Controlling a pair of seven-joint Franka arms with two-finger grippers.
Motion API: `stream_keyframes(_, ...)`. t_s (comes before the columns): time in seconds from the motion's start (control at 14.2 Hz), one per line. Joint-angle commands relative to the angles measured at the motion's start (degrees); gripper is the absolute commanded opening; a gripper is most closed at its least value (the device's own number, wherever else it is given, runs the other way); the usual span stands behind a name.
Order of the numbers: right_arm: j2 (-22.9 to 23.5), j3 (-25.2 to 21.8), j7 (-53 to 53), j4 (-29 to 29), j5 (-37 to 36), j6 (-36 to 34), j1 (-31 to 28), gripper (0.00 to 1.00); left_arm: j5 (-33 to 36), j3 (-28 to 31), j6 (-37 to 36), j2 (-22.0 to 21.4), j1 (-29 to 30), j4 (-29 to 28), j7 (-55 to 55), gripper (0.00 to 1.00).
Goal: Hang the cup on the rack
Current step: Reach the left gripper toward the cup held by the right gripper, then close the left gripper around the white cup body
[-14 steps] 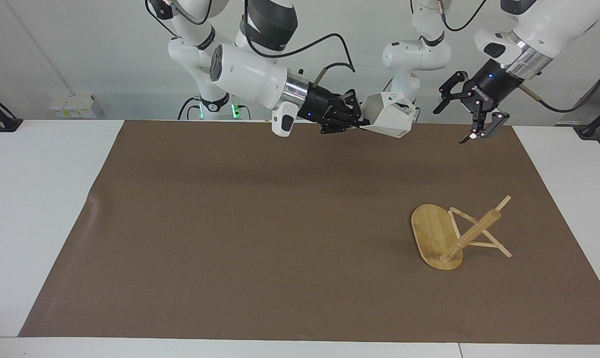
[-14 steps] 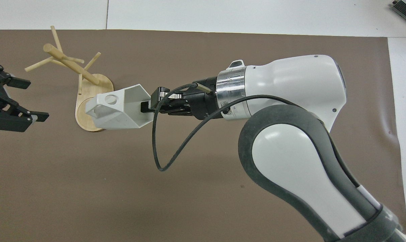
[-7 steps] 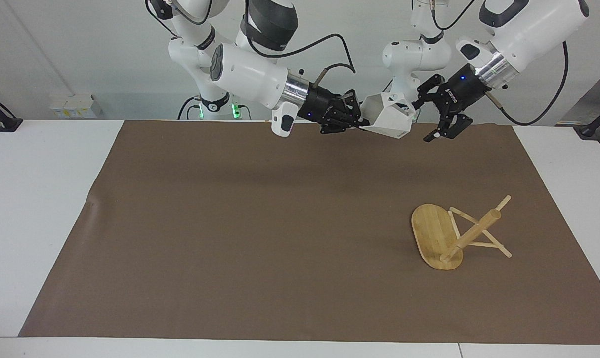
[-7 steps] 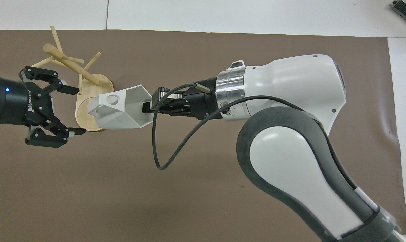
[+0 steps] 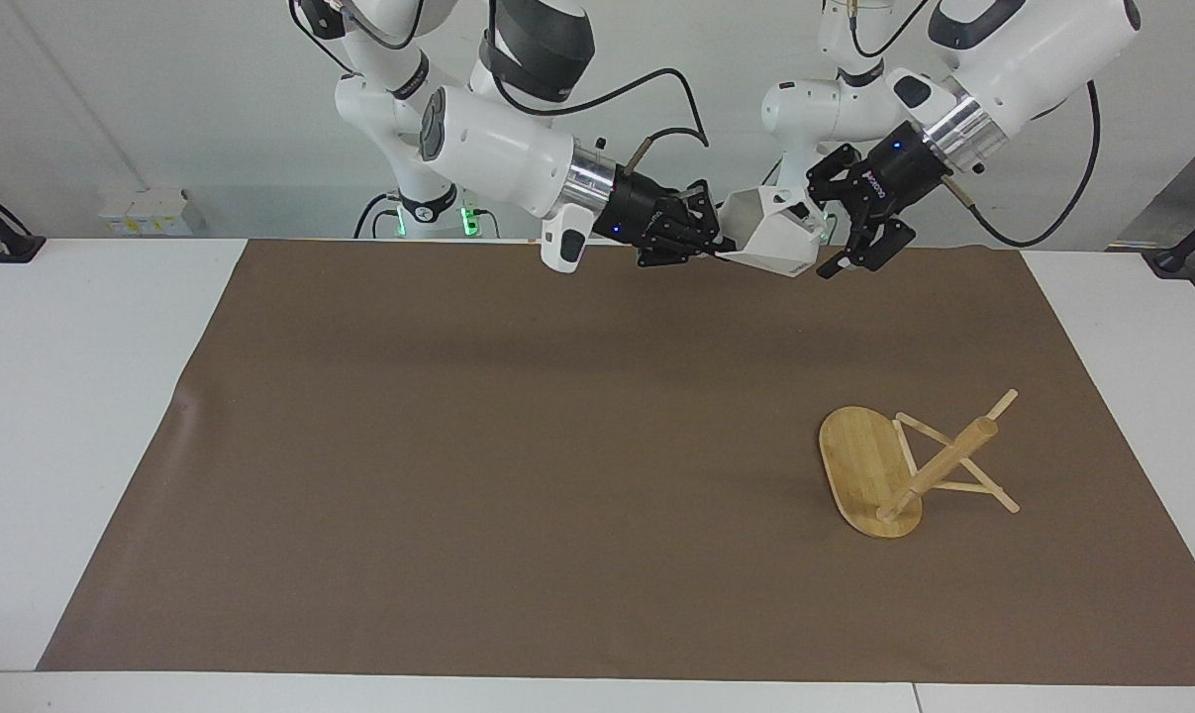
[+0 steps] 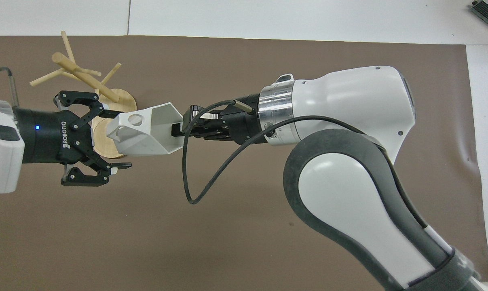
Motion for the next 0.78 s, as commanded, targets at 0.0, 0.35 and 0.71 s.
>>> stream_keyframes(0.0, 0.1, 0.9, 2.2, -0.1, -1.4, 1.2, -0.3, 0.00, -1.8, 0.8, 3.5, -3.3, -1.1, -4.8, 1.3, 1.00)
stream_keyframes(0.35, -0.1, 0.9, 2.2, -0.4, -1.4, 1.2, -0.3, 0.00, -2.9, 0.8, 3.9, -3.4, -1.7, -5.0, 1.0, 1.00)
stream_keyframes(0.71, -0.1, 0.9, 2.9, -0.5, -1.4, 1.4, -0.2, 0.00, -2.9, 0.6, 4.0, -3.8, -2.5, -5.4, -1.2, 1.00)
